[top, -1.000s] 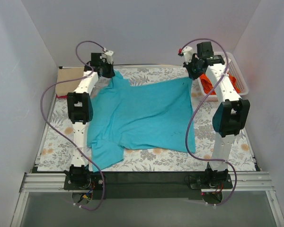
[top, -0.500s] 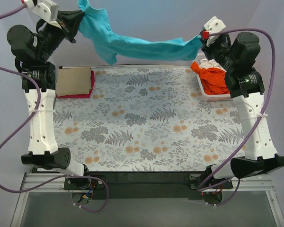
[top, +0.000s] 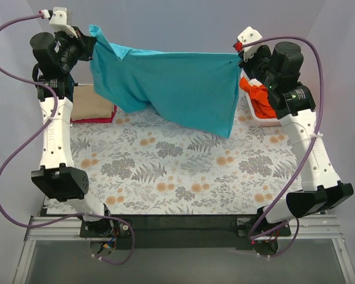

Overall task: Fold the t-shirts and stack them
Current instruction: Flatten the tshirt out

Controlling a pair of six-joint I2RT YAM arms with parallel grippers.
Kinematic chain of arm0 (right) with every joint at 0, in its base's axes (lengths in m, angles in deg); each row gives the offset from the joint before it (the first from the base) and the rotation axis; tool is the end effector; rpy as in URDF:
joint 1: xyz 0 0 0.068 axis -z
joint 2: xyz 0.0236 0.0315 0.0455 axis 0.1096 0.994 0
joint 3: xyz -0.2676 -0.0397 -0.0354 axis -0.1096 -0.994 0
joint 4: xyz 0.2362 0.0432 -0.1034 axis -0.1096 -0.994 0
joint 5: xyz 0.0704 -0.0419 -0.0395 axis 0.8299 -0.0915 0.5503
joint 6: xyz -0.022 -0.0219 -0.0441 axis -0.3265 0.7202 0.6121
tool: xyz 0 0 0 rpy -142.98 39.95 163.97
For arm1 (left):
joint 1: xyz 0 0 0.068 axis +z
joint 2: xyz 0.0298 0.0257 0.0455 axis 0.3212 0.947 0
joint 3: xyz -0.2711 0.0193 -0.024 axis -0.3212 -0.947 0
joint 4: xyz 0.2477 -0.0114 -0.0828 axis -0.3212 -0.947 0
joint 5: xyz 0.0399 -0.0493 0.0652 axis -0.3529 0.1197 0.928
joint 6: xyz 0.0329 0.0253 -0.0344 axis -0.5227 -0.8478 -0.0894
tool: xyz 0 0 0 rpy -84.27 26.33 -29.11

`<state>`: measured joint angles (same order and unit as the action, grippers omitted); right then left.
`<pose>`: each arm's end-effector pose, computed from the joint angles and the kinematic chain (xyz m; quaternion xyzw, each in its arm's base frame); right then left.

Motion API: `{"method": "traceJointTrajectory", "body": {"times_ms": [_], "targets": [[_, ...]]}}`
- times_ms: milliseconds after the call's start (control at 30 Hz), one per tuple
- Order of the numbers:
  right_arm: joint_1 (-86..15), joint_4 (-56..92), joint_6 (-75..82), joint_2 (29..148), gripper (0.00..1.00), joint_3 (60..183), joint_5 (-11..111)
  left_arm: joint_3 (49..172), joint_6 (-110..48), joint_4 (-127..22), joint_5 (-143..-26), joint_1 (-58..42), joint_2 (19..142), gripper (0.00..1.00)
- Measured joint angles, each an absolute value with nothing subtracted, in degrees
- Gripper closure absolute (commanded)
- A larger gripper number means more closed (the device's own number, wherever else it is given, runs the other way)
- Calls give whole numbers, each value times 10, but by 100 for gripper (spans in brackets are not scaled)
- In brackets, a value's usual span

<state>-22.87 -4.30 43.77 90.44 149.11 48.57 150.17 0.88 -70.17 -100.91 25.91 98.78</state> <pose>0.2902 0.0901 0.5139 -0.3364 0.6374 -0.0668 0.6900 0.3550 0.0296 0.5173 -0.1444 0.6742 -0.3594 0.6288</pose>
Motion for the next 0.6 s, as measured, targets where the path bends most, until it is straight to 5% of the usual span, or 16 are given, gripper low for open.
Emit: {"method": "traceJointTrajectory", "body": {"times_ms": [367,600], "targets": [[-229,-28,455,873,99,1516,455,1492,10,-669,-1008,258,908,100],[-229,-20,453,742,99,1463,453,1363,-16,-650,-1020,257,694,100]]}}
